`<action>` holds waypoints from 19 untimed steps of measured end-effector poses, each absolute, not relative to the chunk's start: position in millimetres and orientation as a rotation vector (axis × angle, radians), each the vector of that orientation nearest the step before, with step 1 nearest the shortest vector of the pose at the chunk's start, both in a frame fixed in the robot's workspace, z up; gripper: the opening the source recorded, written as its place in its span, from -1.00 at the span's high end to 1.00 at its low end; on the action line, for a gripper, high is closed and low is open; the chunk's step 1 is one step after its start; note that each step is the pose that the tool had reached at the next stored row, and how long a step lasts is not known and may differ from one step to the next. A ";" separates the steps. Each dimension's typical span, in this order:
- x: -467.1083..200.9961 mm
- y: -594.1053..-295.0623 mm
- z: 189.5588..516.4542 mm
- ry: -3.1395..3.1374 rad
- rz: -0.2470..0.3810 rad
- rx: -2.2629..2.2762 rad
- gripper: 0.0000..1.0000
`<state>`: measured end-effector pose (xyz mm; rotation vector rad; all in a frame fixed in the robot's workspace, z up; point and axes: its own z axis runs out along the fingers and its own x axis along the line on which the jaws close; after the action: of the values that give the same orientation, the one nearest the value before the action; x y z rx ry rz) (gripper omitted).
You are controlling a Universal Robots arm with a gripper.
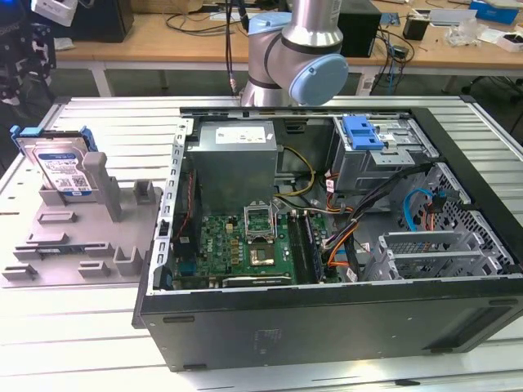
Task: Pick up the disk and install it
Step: 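Pick up the disk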
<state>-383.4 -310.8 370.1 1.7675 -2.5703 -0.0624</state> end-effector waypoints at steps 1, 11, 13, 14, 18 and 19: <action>-383.3 -310.8 370.0 -2.530 -0.062 1.823 0.04; -383.4 -310.8 369.0 -2.279 -0.047 2.114 0.04; -383.4 -310.8 368.8 -2.226 -0.041 2.166 0.04; -383.4 -310.8 368.7 -2.206 -0.040 2.185 0.04; -383.6 -310.8 368.6 -2.168 -0.034 2.218 0.04; -383.6 -310.8 368.6 -2.168 -0.034 2.218 0.04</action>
<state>-383.6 -310.8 368.6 2.2183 -2.1677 -0.0342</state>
